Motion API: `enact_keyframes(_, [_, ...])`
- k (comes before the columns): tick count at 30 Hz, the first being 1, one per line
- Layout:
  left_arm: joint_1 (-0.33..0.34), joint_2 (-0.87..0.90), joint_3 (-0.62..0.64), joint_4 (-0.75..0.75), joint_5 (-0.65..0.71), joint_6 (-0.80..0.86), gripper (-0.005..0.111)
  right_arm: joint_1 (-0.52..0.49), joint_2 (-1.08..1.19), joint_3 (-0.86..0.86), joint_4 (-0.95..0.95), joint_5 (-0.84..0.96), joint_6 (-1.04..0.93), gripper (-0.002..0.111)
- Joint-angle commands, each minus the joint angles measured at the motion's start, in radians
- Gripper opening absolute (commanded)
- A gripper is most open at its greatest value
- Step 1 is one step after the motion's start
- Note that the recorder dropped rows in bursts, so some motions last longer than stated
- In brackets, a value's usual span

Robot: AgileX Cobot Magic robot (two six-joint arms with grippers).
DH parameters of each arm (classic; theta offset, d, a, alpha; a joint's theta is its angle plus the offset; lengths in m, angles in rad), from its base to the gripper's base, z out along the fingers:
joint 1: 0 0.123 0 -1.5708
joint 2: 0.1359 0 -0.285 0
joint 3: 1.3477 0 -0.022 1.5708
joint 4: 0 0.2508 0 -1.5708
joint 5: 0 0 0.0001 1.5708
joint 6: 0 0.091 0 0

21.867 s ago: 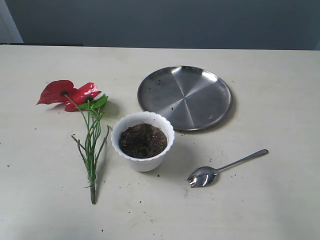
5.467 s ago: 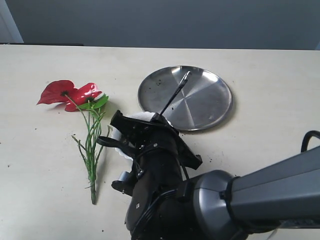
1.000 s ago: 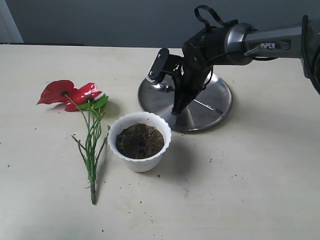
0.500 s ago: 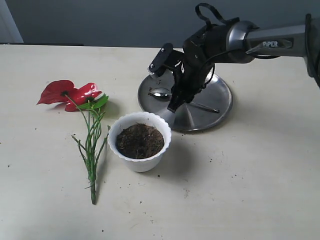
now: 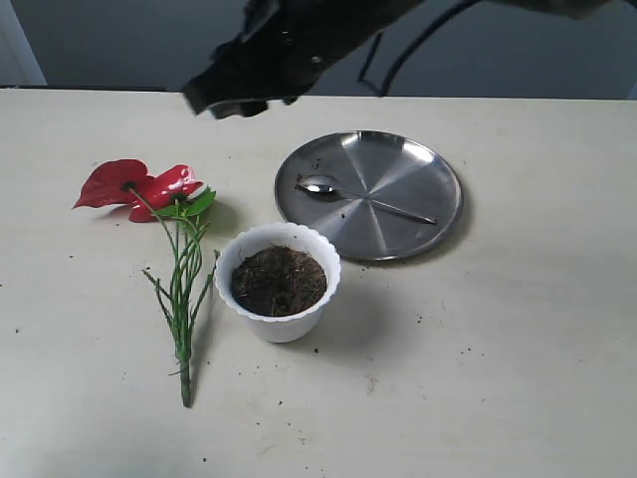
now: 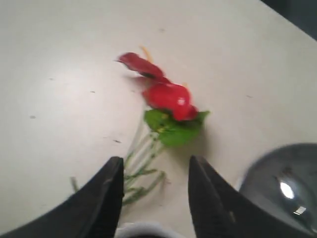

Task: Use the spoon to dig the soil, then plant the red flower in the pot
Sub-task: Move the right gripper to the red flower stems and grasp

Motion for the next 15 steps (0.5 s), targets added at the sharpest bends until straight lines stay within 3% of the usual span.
enact_keyframes(1, [-0.007,-0.005,-0.004,-0.008,-0.001,-0.004,0.0,0.148,0.027,-0.057,-0.035,-0.05,0.158,0.042])
enact_keyframes(6, [-0.007,-0.005,-0.004,-0.008,-0.001,-0.004,0.0,0.219,0.138,-0.158,-0.266,-0.019,0.412,0.043])
enact_keyframes(8, [-0.007,-0.005,-0.004,-0.008,-0.001,-0.004,0.0,0.226,0.19,-0.208,-0.322,0.025,0.525,0.048])
enact_keyframes(10, [-0.007,-0.005,-0.004,-0.008,-0.001,-0.004,0.0,0.226,0.248,-0.272,-0.32,0.081,0.574,0.056])
enact_keyframes(15, [-0.007,-0.005,-0.004,-0.008,-0.001,-0.004,0.0,0.226,0.363,-0.419,-0.314,0.213,0.632,0.057])
